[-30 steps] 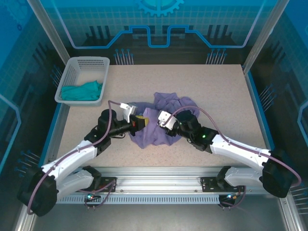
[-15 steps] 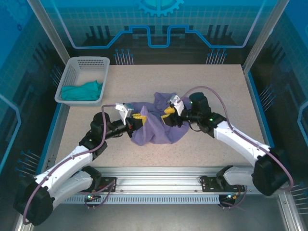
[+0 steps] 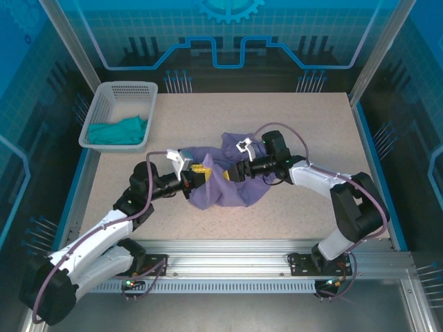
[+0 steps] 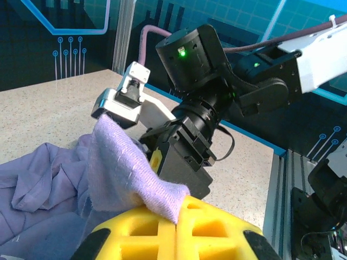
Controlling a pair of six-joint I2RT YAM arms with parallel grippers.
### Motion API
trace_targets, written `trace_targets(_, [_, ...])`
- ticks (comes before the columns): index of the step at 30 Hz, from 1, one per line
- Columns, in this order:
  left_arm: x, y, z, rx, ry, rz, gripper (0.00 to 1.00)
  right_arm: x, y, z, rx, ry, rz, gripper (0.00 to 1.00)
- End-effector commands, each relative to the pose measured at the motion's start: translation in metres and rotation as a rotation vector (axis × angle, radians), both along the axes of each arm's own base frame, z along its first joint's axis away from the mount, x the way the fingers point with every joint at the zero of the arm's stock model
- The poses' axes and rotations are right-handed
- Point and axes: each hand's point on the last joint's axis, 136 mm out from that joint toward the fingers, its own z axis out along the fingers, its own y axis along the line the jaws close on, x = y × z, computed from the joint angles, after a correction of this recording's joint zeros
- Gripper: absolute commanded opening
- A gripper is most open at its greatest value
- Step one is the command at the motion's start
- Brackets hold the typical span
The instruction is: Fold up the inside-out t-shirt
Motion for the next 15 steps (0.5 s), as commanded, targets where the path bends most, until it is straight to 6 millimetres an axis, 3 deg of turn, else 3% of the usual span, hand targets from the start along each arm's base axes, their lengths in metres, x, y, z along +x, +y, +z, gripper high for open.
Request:
trace_targets(1, [0.006, 0.006, 0.011, 0.007, -0.056, 0.049, 0.00, -0.015, 0.017, 0.022, 0.125, 0.068, 0.087, 0.55])
trace_targets(4, [0.010, 0.010, 0.010, 0.009, -0.054, 0.080, 0.00, -0.008, 0.017, 0.030, 0.127, 0.049, 0.066, 0.25])
trace_targets(8, [0.012, 0.013, 0.012, 0.006, -0.060, 0.103, 0.00, 0.014, -0.003, 0.048, 0.101, -0.056, -0.050, 0.00])
trace_targets(11, [0.014, 0.012, 0.016, -0.006, -0.070, 0.105, 0.00, 0.032, -0.025, 0.072, 0.078, -0.180, -0.163, 0.00])
trace_targets(15, [0.020, 0.007, 0.027, -0.027, -0.090, 0.092, 0.00, 0.045, -0.061, 0.117, 0.015, -0.433, -0.315, 0.00])
